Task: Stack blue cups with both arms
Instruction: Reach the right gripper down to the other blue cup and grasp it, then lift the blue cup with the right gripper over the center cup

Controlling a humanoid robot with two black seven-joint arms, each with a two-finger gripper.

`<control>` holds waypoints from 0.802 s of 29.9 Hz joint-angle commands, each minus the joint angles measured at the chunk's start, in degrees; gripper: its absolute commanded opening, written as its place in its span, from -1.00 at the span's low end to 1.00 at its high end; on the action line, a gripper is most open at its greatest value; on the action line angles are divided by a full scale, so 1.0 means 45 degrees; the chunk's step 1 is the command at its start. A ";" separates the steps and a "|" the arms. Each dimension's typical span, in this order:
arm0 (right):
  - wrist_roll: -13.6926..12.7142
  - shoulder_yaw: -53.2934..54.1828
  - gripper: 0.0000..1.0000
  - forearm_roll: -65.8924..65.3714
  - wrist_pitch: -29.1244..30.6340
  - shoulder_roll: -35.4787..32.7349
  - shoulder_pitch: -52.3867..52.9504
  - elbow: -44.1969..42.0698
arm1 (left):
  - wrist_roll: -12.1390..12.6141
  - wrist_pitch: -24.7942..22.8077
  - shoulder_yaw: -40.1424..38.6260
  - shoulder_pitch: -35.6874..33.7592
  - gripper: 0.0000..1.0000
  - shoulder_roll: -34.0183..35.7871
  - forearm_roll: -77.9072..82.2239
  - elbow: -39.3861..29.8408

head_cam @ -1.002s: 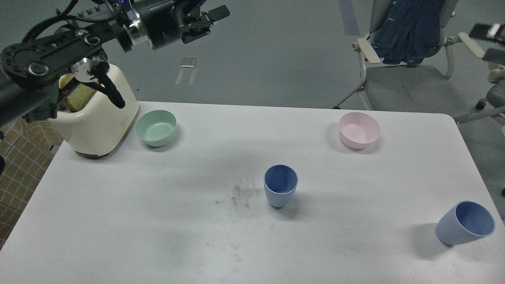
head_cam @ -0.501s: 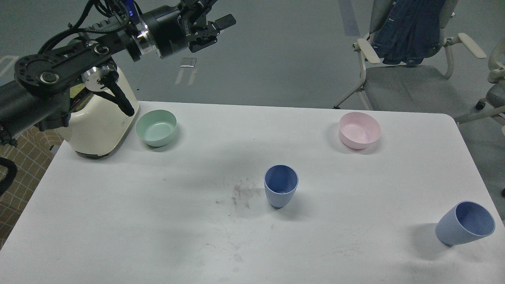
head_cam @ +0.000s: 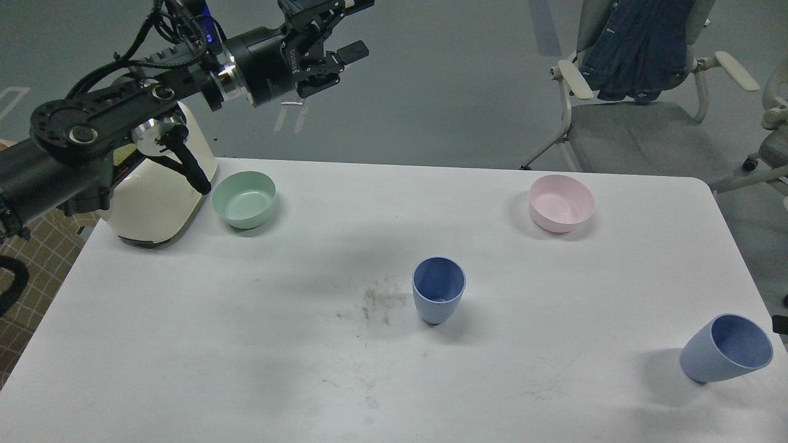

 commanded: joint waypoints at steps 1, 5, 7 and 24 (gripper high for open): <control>-0.0001 -0.0002 0.93 0.0006 -0.0015 0.0764 -0.0359 -0.0604 | 0.0000 0.0000 0.0001 0.0003 0.76 0.0019 -0.0016 0.0000; -0.0001 0.0017 0.92 -0.0052 -0.0015 0.1058 -0.0575 -0.0820 | 0.0000 0.0000 0.0001 0.0003 0.76 0.0019 -0.0016 0.0000; -0.0001 0.0017 0.85 -0.0052 -0.0034 0.1272 -0.0750 -0.0995 | 0.0000 0.0000 0.0001 0.0022 0.76 0.0019 -0.0016 0.0000; -0.0001 0.0076 -1.00 -0.0033 -0.0308 0.2152 -0.1376 -0.1367 | 0.0000 0.0000 -0.0038 0.0179 0.76 0.0097 -0.0055 -0.0058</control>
